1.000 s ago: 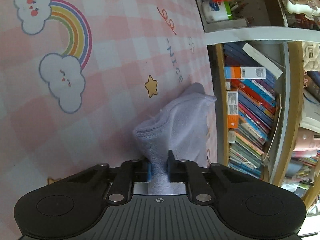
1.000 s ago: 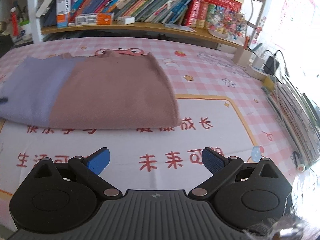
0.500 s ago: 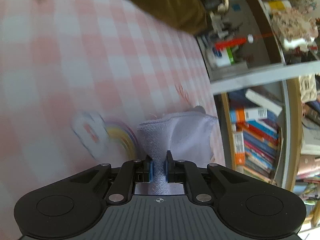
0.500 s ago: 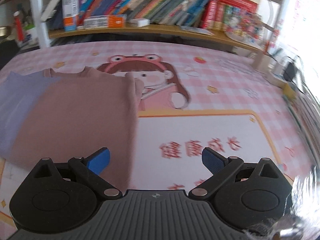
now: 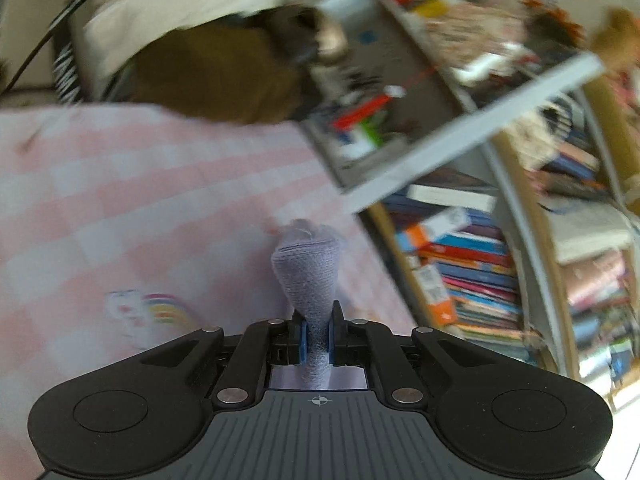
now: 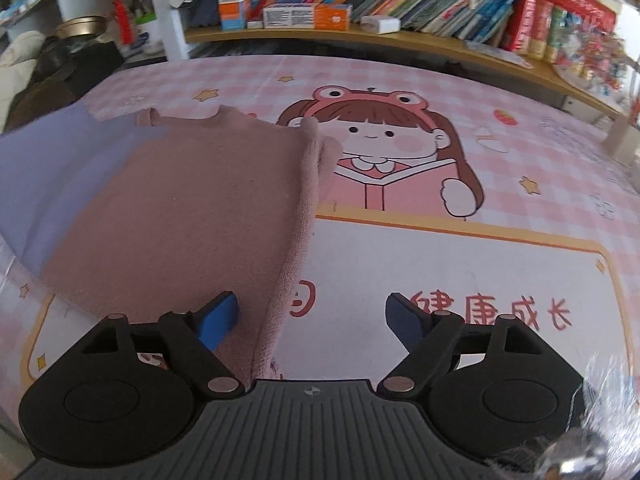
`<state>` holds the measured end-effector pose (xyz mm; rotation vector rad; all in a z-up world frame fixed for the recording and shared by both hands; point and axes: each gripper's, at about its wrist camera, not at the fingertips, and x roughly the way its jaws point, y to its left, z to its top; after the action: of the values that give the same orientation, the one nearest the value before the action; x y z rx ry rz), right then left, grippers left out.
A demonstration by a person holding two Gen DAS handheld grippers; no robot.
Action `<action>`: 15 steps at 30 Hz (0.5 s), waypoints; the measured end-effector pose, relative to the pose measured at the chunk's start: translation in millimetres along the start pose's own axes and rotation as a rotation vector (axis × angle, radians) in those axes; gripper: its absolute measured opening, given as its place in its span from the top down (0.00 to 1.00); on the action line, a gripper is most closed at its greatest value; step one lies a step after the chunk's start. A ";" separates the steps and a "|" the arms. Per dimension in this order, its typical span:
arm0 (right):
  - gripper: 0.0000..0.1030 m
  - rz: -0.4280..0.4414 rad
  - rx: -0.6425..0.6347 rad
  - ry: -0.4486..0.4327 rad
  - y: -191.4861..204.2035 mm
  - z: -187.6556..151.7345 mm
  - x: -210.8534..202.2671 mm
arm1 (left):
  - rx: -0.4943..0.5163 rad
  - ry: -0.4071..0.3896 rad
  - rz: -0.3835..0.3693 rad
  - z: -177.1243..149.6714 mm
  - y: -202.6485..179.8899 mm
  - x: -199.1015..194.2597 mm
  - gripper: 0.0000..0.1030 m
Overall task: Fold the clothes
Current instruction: 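Fold the lavender side over the pink side with the left tool, then release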
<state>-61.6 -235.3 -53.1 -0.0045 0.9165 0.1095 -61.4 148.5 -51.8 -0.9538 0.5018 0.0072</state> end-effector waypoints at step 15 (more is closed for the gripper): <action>0.77 0.338 -0.092 0.030 -36.4 5.6 6.2 | 0.798 0.149 -0.038 -158.5 -178.1 5.3 0.91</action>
<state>-49.8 -270.6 -56.2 0.0640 0.9352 0.4665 -81.6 -81.0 9.5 -0.1801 0.5592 -0.2813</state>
